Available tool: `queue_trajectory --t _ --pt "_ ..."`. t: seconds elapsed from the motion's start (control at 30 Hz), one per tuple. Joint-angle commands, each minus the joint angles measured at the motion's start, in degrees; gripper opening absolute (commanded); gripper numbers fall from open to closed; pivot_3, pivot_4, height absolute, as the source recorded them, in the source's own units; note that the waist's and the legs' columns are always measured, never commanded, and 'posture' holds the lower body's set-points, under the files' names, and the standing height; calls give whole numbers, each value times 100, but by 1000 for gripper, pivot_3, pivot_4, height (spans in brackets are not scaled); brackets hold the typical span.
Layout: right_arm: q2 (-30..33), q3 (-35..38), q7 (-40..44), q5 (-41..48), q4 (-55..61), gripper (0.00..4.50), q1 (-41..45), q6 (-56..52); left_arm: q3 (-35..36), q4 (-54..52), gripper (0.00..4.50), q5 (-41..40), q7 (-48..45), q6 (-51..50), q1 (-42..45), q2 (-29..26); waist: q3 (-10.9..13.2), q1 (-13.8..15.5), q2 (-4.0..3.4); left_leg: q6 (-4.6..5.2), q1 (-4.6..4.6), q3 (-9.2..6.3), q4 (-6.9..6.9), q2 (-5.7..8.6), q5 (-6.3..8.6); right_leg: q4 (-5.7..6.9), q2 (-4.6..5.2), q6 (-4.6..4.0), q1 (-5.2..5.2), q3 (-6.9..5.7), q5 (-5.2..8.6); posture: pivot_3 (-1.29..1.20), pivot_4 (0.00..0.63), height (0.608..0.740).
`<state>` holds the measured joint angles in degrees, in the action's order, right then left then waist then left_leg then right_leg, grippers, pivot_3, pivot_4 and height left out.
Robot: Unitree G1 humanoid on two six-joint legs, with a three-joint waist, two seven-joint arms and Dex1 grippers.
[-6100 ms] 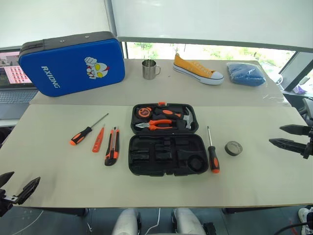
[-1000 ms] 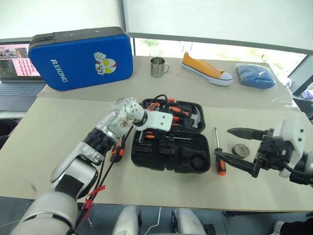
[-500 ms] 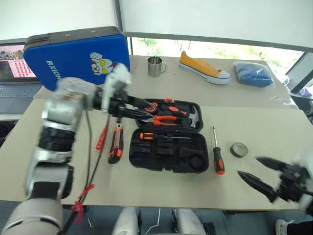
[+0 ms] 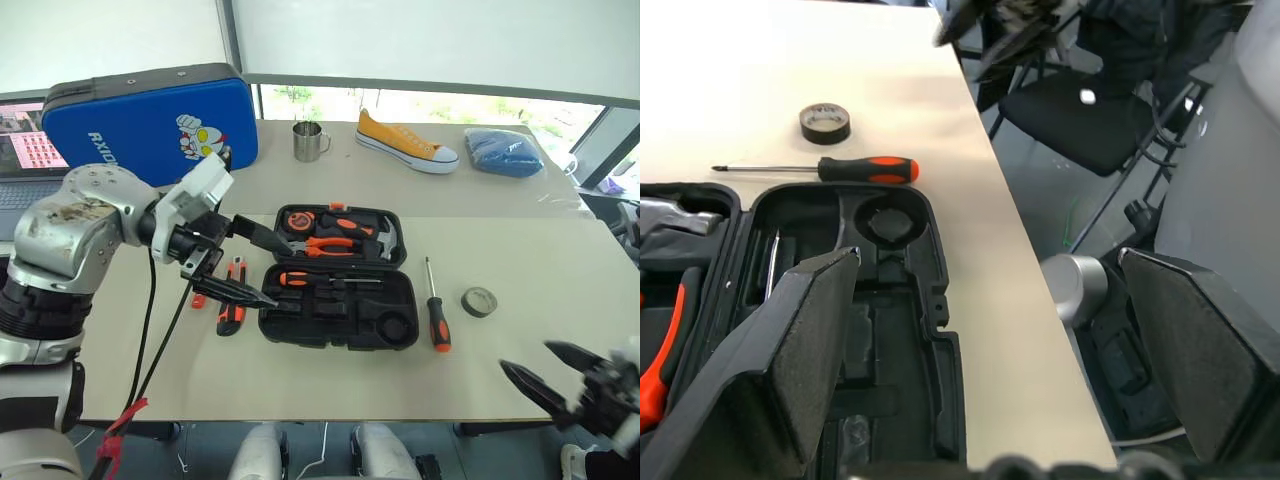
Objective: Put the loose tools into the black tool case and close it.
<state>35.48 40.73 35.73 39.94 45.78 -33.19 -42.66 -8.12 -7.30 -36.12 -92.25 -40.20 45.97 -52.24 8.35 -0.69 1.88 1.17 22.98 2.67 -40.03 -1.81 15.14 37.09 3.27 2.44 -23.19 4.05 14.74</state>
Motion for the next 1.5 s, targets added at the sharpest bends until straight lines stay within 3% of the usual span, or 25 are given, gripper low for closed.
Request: queue_trajectory --t 0.03,0.17,0.4,0.53,0.77,0.97,1.07,1.17,1.33,1.4,1.5 --pt "18 -1356 -735 -379 18 4500 862 -282 3 -109 4488 182 69 239 94 20 0 0 4 0 0 -2 5 -2 0 -1 -4 -2 0 -4 1 0 150 739" --pt "-266 -2152 -1438 -769 -404 4500 1517 -588 10 -168 4488 85 2 50 135 -22 1 10 3 0 11 -5 4 2 0 -1 -4 -3 -9 -4 2 0 150 739" --pt "-456 -2954 -1852 -1404 -990 4500 1765 -544 116 -179 4488 153 210 151 169 114 -1 42 6 1 22 -4 2 7 0 -6 2 3 -13 -8 5 0 150 739" --pt "-637 -3166 -1901 -1620 -1184 3461 1835 -373 279 -281 4500 99 560 196 132 335 -5 9 14 1 15 -10 -1 5 0 -3 -1 3 -7 -9 5 0 150 739" --pt "-965 -2874 -2079 -1659 -1202 1034 1900 -305 402 -275 4500 119 700 327 51 406 -8 -39 18 0 4 -11 7 -4 0 -1 -10 0 -3 -6 3 0 150 739" --pt "-751 -1658 -1835 -793 -766 1037 2264 -702 453 -343 4500 114 788 259 -37 302 0 -6 6 1 12 -9 5 2 0 -2 -1 1 -8 -5 3 0 150 739" --pt "-130 -1367 -1512 -564 -1019 1037 3083 -702 479 -380 4500 121 782 262 -97 197 6 -26 -1 0 12 -8 2 4 0 -2 1 3 -8 -3 2 0 150 739" --pt "621 -1631 -609 -277 -1288 1037 3890 -561 456 -381 4500 169 716 285 -163 47 7 -41 -4 1 7 -4 11 1 -1 -2 -5 3 -10 1 1 0 150 739" --pt "1541 -3073 1513 -829 -2169 1037 4910 753 428 -502 4500 215 488 353 -379 -325 10 -26 -6 3 8 -6 29 -4 1 -5 -16 -14 -12 -11 11 0 150 739" --pt "1605 -3869 2340 -1330 -2861 1037 5483 1580 466 -574 4500 226 429 386 -492 -483 14 -34 -5 3 17 -2 26 -3 1 -8 -13 -14 -21 -8 11 0 150 739" --pt "1395 -4723 2875 -2012 -3812 1037 6075 2381 584 -693 4500 170 605 331 -605 -530 20 -14 -2 3 21 9 20 -1 1 -8 -7 -12 -26 -8 10 0 150 739"
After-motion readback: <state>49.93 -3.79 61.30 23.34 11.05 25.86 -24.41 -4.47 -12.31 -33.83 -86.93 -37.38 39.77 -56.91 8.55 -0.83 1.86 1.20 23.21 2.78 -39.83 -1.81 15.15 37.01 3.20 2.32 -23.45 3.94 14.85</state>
